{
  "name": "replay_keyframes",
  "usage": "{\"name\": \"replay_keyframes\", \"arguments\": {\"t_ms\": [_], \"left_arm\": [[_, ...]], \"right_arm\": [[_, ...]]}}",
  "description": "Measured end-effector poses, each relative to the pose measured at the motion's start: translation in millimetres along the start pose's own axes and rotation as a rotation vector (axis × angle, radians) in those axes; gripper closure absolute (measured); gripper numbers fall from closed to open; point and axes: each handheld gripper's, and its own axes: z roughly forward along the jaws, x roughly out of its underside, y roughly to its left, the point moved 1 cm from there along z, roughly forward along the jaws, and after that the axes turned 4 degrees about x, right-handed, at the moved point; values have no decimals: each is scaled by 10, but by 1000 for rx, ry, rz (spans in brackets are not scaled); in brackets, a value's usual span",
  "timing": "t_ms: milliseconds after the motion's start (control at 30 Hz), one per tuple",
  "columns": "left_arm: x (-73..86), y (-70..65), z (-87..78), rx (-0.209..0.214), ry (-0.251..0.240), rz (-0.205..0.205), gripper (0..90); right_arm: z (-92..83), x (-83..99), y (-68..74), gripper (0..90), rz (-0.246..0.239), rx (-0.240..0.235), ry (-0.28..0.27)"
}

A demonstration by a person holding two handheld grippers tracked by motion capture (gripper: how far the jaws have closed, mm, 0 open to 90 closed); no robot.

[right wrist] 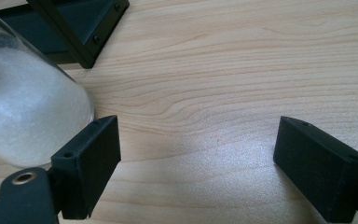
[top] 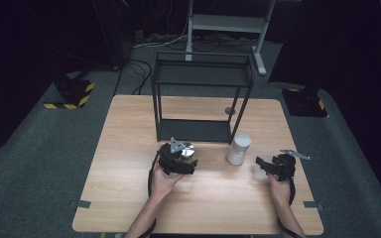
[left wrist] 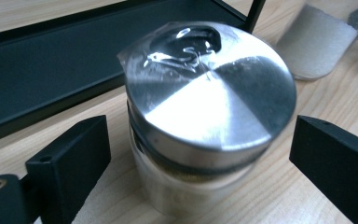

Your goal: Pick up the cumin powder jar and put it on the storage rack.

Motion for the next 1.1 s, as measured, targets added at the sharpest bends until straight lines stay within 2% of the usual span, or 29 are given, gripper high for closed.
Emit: {"name": "replay_keyframes", "arguments": {"t_ms": [167, 500, 1100], "left_arm": [[-29, -27, 65, -18, 8, -8, 89], [-37, -28, 137, -24, 8, -34, 163], [-54, -86, 174, -51, 7, -22, 294]], "right_arm": [[0, 0, 0, 137, 0, 0, 0], [0, 2, -5, 136, 1, -3, 0], [-1, 3, -7, 135, 2, -4, -1]]}}
